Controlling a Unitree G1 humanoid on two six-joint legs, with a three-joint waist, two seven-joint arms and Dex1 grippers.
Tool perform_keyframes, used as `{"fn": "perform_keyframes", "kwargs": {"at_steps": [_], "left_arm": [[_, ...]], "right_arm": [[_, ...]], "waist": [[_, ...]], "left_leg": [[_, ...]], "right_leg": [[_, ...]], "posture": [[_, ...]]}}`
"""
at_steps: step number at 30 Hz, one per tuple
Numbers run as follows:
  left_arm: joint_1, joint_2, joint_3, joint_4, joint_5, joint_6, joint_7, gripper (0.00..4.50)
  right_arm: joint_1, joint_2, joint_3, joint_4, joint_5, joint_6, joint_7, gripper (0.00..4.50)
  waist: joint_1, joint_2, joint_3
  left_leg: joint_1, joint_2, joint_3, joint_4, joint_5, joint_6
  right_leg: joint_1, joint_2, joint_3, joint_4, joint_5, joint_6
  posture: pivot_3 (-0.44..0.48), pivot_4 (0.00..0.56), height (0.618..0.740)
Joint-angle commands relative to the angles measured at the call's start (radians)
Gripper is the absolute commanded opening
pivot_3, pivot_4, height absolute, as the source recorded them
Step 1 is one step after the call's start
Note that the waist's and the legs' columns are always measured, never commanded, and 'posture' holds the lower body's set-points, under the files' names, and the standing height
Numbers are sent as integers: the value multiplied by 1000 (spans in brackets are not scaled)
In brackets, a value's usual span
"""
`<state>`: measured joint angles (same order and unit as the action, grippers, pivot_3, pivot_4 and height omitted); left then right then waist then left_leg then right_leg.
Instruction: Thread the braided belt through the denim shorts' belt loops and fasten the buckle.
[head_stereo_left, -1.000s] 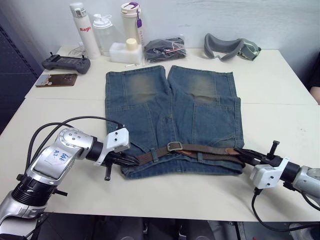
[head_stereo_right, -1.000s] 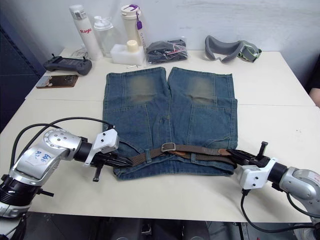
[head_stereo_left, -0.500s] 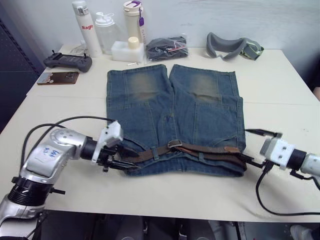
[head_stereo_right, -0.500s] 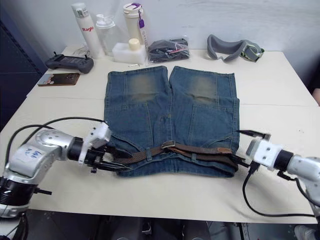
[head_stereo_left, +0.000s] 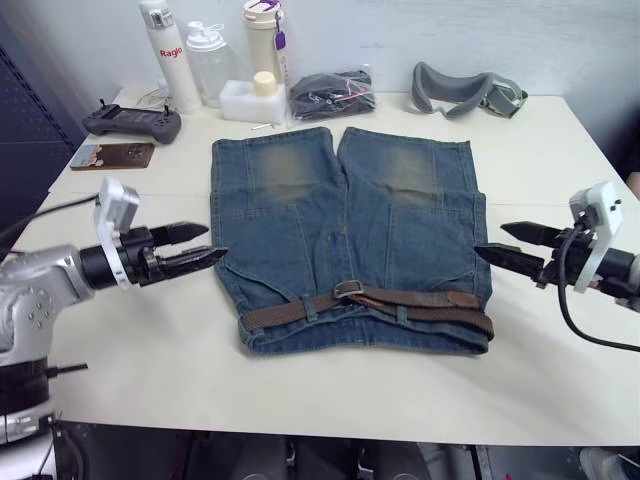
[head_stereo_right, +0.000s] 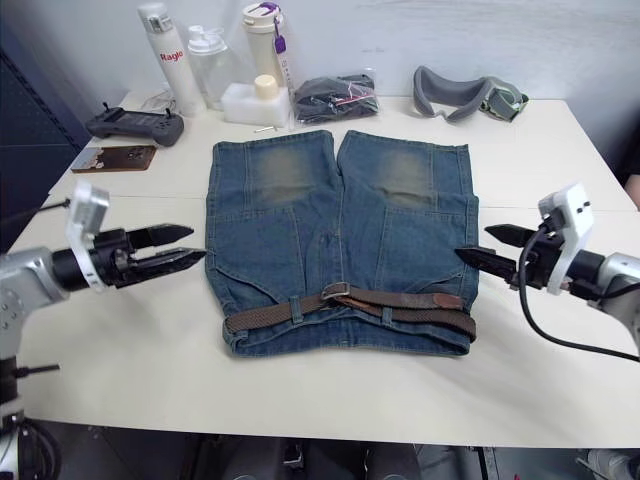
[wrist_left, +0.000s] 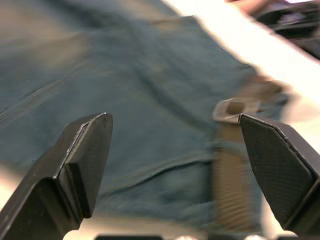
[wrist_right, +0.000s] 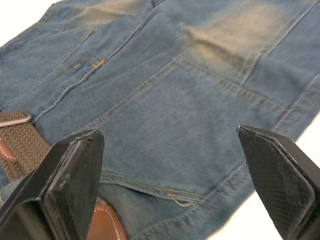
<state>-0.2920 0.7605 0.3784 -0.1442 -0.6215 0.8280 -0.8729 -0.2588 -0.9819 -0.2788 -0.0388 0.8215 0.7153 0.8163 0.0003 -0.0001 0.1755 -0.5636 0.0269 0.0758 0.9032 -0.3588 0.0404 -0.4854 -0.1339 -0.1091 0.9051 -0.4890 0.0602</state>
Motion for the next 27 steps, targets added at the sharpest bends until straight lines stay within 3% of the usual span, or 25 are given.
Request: {"fn": "perform_keyframes", "kwargs": {"at_steps": [1,2,3,5,6,17,27], "left_arm": [[46,-22,40,-78,29,-71,83,4410],[65,-33,44,-89,27,-67,105,4410],[92,-41,44,-99,44,-77,131,4410],[126,-53,51,-107,57,-98,165,4410],[138,-57,59,-107,56,-106,174,4410],[229,-132,127,-117,77,-192,325,4410],[309,-155,176,-182,52,-176,386,4410]], "right_arm": [[8,40,-30,-34,-17,7,-36,4500],[16,58,-33,-35,-28,0,-44,4500],[33,75,-33,-43,-50,-32,-42,4500],[49,92,-37,-52,-75,-47,-49,4500],[54,99,-40,-57,-81,-50,-54,4500],[84,180,-80,-79,-184,-162,-113,4500],[71,249,-51,-99,-213,-144,-155,4500]], "waist": [[3,0,0],[7,-1,0],[19,-2,-1],[27,-3,-2],[23,-3,-2],[2,-3,-2],[1,-3,-2]], "left_leg": [[0,0,0,0,0,0],[0,0,0,0,0,0],[2,5,6,3,0,-6],[2,22,31,8,-7,-8],[-2,21,33,9,-7,-6],[-3,20,32,8,-8,-3],[-3,21,32,8,-8,-3]], "right_leg": [[0,0,0,0,0,1],[0,0,0,0,1,1],[-12,4,6,1,1,2],[-28,18,29,3,7,4],[-21,17,31,5,8,4],[-23,17,30,3,9,6],[-23,17,30,3,9,5]], "posture": [[0,150,649],[0,150,648],[0,150,647],[0,150,647],[0,150,647],[0,150,647],[0,150,647]]}}
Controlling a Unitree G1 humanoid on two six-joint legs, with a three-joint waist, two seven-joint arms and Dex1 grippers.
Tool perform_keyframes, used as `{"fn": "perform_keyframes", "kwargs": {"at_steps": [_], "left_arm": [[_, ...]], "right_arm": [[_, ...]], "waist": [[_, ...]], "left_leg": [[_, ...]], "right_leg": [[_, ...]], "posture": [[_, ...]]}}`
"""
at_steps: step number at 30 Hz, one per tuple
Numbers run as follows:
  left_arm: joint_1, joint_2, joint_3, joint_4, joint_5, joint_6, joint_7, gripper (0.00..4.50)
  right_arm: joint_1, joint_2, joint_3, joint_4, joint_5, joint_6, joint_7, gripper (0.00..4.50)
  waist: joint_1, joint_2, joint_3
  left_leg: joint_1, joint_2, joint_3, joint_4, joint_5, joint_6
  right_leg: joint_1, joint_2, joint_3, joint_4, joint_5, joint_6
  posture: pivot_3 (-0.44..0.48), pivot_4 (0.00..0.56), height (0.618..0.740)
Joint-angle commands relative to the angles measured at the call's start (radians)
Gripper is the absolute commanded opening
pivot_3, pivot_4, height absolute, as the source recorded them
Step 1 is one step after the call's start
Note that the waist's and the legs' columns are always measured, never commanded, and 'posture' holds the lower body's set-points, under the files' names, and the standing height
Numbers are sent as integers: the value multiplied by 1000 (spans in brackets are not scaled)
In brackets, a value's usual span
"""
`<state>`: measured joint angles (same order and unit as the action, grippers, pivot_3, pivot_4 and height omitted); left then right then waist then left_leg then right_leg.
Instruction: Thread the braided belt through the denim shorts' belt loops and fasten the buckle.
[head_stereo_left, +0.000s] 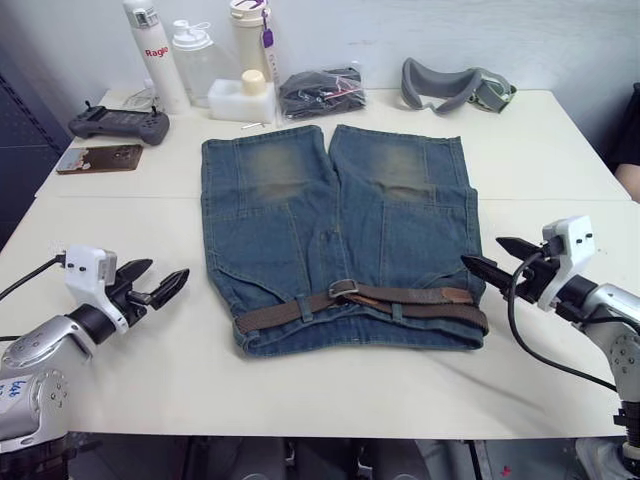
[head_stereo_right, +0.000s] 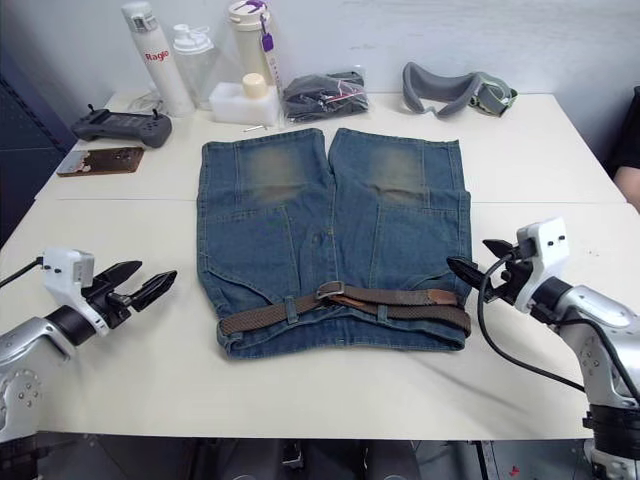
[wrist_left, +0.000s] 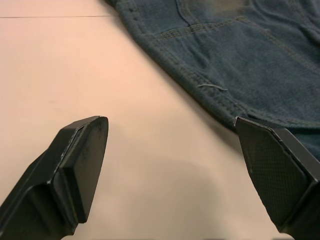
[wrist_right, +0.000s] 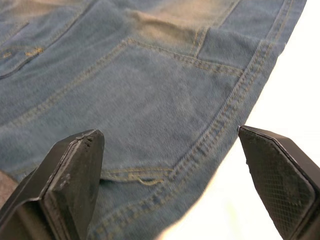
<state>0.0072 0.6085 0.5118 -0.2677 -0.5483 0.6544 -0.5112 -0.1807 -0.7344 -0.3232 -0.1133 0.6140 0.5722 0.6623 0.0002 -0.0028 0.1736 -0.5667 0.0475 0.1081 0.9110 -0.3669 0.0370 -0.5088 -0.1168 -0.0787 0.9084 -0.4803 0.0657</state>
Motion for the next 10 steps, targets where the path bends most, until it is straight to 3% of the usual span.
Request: {"fn": "perform_keyframes", "kwargs": {"at_steps": [1,4,6,7,10], "left_arm": [[15,-4,46,-67,-26,4,30,4410],[25,-5,47,-78,-28,7,36,4410],[35,-4,52,-86,-31,4,34,4410],[33,-6,48,-89,-30,3,37,4410],[33,-13,39,-72,-30,-15,26,4410]], "right_arm": [[-5,5,-3,-21,-7,-4,5,4500],[-7,15,1,-3,-31,-51,23,4500],[-10,9,13,10,-52,-44,20,4500],[-15,4,19,23,-64,-46,24,4500],[-36,-3,30,47,-84,-52,43,4500]], "waist": [[2,0,0],[14,-3,-3],[23,-2,-6],[16,-2,-8],[1,-3,-8]], "left_leg": [[0,0,0,0,0,0],[4,9,12,3,-6,-4],[6,35,39,17,-21,-9],[0,34,36,23,-23,-6],[-1,35,35,25,-26,-5]], "right_leg": [[0,0,0,0,0,0],[-13,8,12,0,1,-2],[-29,29,34,7,4,-6],[-21,28,33,9,4,-5],[-22,28,30,9,4,-5]], "posture": [[0,150,647],[0,150,647],[0,150,647],[0,150,647],[0,150,647]]}}
